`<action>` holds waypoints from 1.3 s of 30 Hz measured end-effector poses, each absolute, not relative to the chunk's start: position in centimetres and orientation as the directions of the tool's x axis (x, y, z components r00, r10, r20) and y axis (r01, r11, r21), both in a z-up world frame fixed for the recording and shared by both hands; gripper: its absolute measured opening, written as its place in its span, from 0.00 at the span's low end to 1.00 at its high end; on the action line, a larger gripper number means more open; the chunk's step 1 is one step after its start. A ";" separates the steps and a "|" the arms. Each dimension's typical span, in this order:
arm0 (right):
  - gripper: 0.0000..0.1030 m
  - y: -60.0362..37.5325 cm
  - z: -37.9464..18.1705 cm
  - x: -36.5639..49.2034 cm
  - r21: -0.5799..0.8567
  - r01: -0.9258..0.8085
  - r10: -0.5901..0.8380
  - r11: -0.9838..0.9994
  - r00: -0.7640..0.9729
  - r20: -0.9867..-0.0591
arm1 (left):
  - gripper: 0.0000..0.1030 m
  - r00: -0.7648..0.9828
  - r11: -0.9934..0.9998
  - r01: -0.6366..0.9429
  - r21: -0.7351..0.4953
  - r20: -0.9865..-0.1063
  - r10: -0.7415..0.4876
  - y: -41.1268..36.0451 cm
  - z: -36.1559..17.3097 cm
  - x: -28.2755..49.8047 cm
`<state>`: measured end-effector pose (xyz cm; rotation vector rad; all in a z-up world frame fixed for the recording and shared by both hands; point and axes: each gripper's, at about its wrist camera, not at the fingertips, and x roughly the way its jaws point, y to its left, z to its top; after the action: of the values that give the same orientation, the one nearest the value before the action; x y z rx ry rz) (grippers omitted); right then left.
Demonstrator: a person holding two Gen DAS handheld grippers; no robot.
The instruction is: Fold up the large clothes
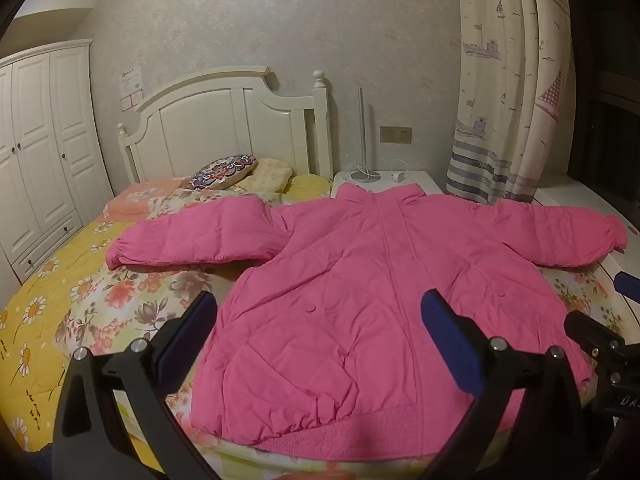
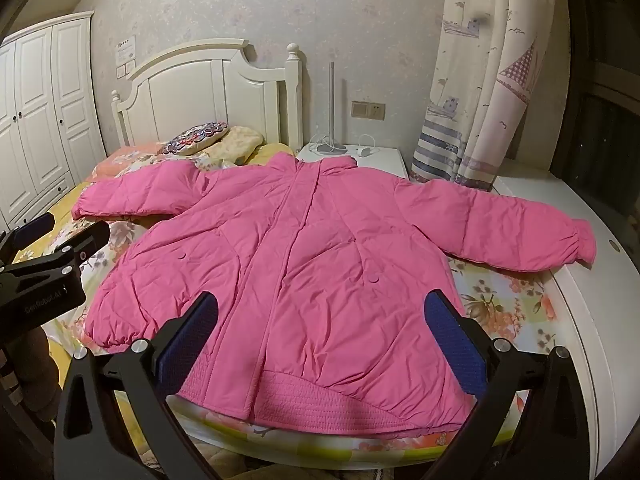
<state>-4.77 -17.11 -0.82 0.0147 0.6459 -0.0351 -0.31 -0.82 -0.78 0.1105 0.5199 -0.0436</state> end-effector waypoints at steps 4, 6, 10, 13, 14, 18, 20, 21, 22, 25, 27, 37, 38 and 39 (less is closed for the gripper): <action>0.96 -17.1 -0.9 -4.7 0.016 0.038 -0.021 0.999 0.798 -0.603 | 0.98 0.867 0.993 0.069 0.094 -0.498 -0.013 -0.8 -0.7 -0.3; 0.96 -17.1 -0.9 -4.7 0.016 0.038 -0.020 0.999 0.797 -0.604 | 0.98 0.868 0.993 0.068 0.095 -0.497 -0.012 -0.9 -0.8 -0.3; 0.96 -17.0 -0.9 -4.6 0.015 0.038 -0.021 0.999 0.796 -0.606 | 0.98 0.867 0.993 0.070 0.094 -0.498 -0.014 -1.0 -0.9 -0.4; 0.96 -17.1 -0.9 -4.6 0.017 0.041 -0.022 0.999 0.794 -0.608 | 0.98 0.865 0.993 0.073 0.093 -0.502 -0.016 -1.1 -0.9 -0.4; 0.96 -17.1 -1.0 -4.5 0.018 0.042 -0.022 0.999 0.793 -0.609 | 0.98 0.864 0.993 0.074 0.095 -0.504 -0.016 -1.3 -1.0 -0.4; 0.96 -17.1 -1.5 -4.3 0.029 0.043 -0.016 0.999 0.793 -0.609 | 0.98 0.857 0.992 0.080 0.096 -0.516 -0.019 -1.7 -1.6 -0.2; 0.96 -17.3 -2.1 -4.1 0.051 0.034 0.004 0.998 0.797 -0.604 | 0.98 0.851 0.992 0.082 0.095 -0.525 -0.020 -1.5 -1.9 0.2; 0.96 -17.5 -2.4 -4.0 0.065 0.031 0.014 0.997 0.799 -0.602 | 0.98 0.847 0.992 0.083 0.095 -0.531 -0.020 -1.7 -2.2 0.5; 0.96 -17.8 -2.7 -3.7 0.076 0.034 0.019 0.997 0.797 -0.604 | 0.98 0.842 0.992 0.084 0.094 -0.539 -0.021 -1.5 -2.3 0.8; 0.96 -18.8 -4.1 -2.7 0.105 0.042 0.033 0.994 0.784 -0.620 | 0.98 0.821 0.992 0.097 0.079 -0.569 -0.035 -1.6 -3.6 2.0; 0.96 -19.6 -5.0 -2.0 0.119 0.054 0.033 0.991 0.776 -0.629 | 0.98 0.804 0.992 0.116 0.048 -0.591 -0.065 -1.8 -4.9 3.4; 0.96 -32.1 -11.2 4.1 0.269 0.357 -0.058 0.894 0.690 -0.722 | 0.98 0.591 0.962 0.253 -0.103 -0.771 -0.238 -3.2 -12.8 14.3; 0.96 -33.8 -11.9 4.9 0.271 0.400 -0.081 0.876 0.675 -0.733 | 0.98 0.592 0.964 0.249 -0.098 -0.772 -0.231 -3.2 -13.0 15.7; 0.96 -35.2 -12.4 5.4 0.273 0.429 -0.098 0.861 0.667 -0.738 | 0.98 0.597 0.966 0.242 -0.091 -0.771 -0.222 -3.1 -13.2 16.9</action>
<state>5.38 -35.15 -12.41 0.4529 0.7900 -0.3086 16.88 -3.05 -13.18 0.0233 0.8913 -0.2692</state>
